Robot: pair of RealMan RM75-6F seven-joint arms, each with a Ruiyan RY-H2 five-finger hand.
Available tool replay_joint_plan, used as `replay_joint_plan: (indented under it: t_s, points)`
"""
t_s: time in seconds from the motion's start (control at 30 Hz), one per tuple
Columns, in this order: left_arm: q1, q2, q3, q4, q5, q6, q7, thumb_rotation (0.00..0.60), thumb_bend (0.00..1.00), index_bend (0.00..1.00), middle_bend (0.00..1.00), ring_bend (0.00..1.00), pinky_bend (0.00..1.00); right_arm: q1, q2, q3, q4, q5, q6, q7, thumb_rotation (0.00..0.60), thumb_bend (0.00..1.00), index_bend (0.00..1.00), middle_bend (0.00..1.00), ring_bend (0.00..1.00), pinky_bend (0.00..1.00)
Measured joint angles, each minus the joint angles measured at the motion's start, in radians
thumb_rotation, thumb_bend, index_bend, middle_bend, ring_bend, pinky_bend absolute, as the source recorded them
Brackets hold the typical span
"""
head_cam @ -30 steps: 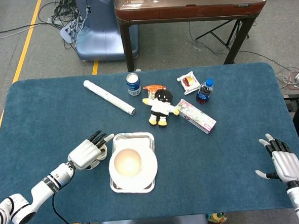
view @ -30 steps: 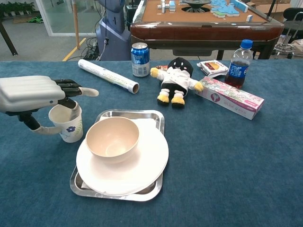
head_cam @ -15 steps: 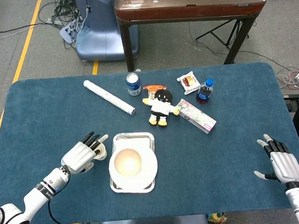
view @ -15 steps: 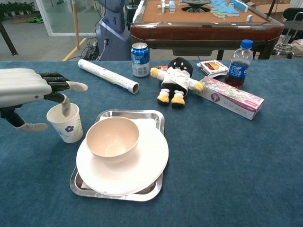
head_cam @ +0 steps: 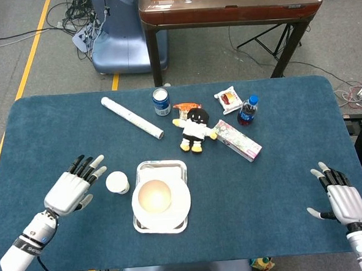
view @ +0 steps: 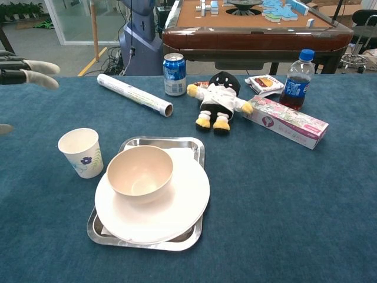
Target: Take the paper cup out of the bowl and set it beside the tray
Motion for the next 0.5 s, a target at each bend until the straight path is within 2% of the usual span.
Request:
replay_joint_plan:
  t_s: [0.07, 0.5]
  points:
    - [0.03, 0.01, 0.001, 0.001, -0.001, 0.038, -0.032, 0.6, 0.32, 0.0, 0.0, 0.0, 0.0, -0.003, 0.002, -0.003, -0.004, -0.009, 0.007, 0.0, 0.6, 0.22, 0.0, 0.0, 0.0, 0.0]
    - [0.239, 0.015, 0.008, 0.114, -0.025, 0.274, -0.269, 0.6, 0.32, 0.0, 0.0, 0.0, 0.0, -0.024, 0.0, -0.024, -0.027, -0.068, 0.052, -0.018, 0.6, 0.22, 0.0, 0.0, 0.0, 0.0]
